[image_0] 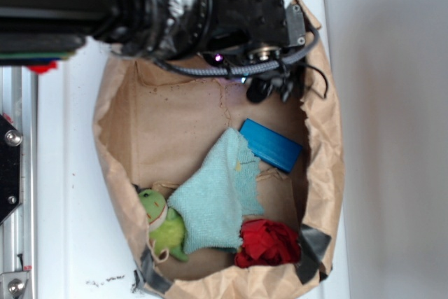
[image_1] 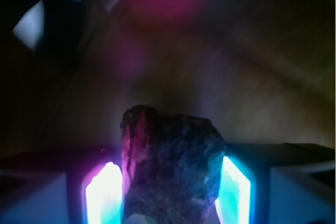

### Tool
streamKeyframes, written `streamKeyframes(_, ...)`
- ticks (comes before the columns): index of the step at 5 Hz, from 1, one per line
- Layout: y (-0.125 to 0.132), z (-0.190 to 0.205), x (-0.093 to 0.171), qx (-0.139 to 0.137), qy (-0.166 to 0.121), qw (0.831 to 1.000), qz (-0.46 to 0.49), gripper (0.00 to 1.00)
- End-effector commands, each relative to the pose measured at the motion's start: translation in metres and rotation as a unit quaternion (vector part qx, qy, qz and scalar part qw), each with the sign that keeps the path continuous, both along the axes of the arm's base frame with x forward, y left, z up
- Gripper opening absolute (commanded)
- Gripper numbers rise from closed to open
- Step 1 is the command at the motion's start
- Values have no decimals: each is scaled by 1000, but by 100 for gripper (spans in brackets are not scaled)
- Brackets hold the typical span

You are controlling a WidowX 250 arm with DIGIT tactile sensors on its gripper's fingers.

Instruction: Grab the rock.

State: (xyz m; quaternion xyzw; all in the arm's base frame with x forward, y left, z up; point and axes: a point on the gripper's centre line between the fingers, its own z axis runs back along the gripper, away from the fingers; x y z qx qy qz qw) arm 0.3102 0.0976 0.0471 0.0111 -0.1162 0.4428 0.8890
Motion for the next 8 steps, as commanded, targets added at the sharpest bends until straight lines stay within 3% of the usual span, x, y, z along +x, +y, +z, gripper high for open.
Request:
streamKeyframes(1, -21, 65, -12, -1, -35, 992, -119, 0)
streamKeyframes(3, -51, 91, -48, 7, -19, 976, -215, 0)
streamKeyframes(4, -59, 106, -67, -4, -22, 969, -247, 0)
streamKeyframes(6, -73, 127, -73, 1, 8, 962, -272, 0)
streamKeyframes(8, -86, 134, -66, 29, -6, 942, -333, 0)
